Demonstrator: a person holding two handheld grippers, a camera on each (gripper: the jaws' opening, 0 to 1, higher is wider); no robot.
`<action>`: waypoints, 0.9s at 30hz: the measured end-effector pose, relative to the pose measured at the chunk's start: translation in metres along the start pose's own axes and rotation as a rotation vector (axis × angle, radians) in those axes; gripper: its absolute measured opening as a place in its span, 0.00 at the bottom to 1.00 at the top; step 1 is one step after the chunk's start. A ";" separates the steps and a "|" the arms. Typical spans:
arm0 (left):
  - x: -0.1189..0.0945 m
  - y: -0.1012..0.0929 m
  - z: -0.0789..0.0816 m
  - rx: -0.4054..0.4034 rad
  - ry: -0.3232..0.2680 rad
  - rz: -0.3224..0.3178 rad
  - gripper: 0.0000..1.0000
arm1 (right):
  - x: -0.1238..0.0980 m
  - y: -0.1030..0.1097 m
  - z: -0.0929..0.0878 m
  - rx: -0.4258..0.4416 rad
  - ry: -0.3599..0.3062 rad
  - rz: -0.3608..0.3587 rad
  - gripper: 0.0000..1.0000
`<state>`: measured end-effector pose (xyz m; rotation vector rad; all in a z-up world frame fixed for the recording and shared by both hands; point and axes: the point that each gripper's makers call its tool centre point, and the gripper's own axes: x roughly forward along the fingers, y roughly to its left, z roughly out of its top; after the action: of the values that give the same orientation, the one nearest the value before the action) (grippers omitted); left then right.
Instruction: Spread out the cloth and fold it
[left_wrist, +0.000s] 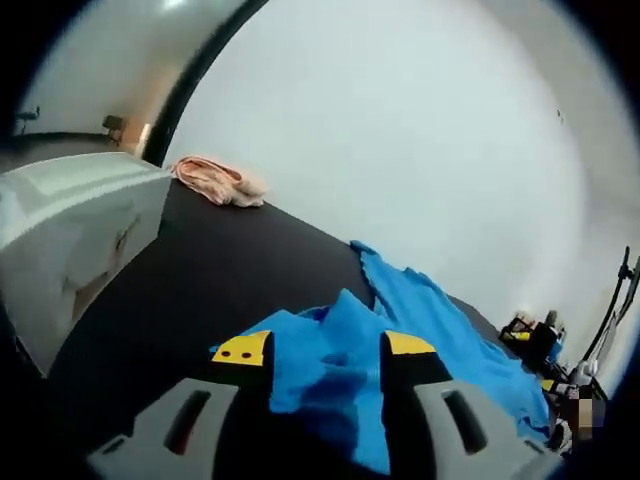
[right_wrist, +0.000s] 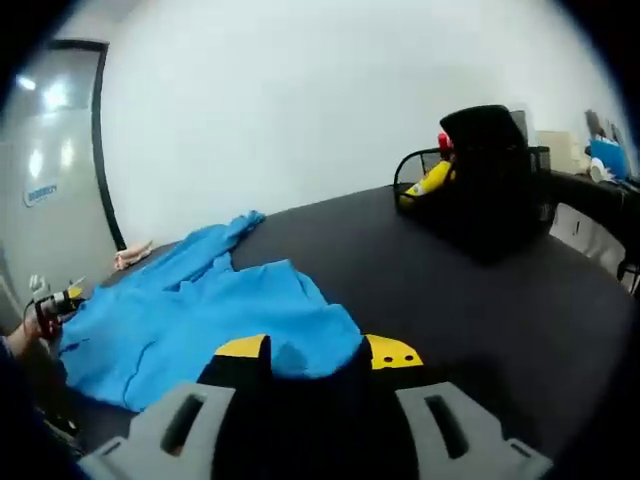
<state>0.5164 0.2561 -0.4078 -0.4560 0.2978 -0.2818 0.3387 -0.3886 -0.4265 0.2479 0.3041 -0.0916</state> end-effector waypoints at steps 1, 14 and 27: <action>-0.003 0.005 0.003 0.006 -0.016 0.003 0.40 | 0.002 0.000 0.000 -0.013 -0.003 -0.012 0.34; 0.012 0.020 -0.017 0.122 0.107 0.053 0.03 | 0.005 -0.002 -0.002 -0.140 -0.001 -0.152 0.05; -0.049 0.003 0.031 0.006 -0.082 -0.056 0.02 | -0.017 -0.001 0.020 -0.019 -0.103 -0.114 0.03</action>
<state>0.4827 0.2872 -0.3723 -0.4690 0.2045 -0.3181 0.3277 -0.3939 -0.4031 0.2058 0.2167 -0.2134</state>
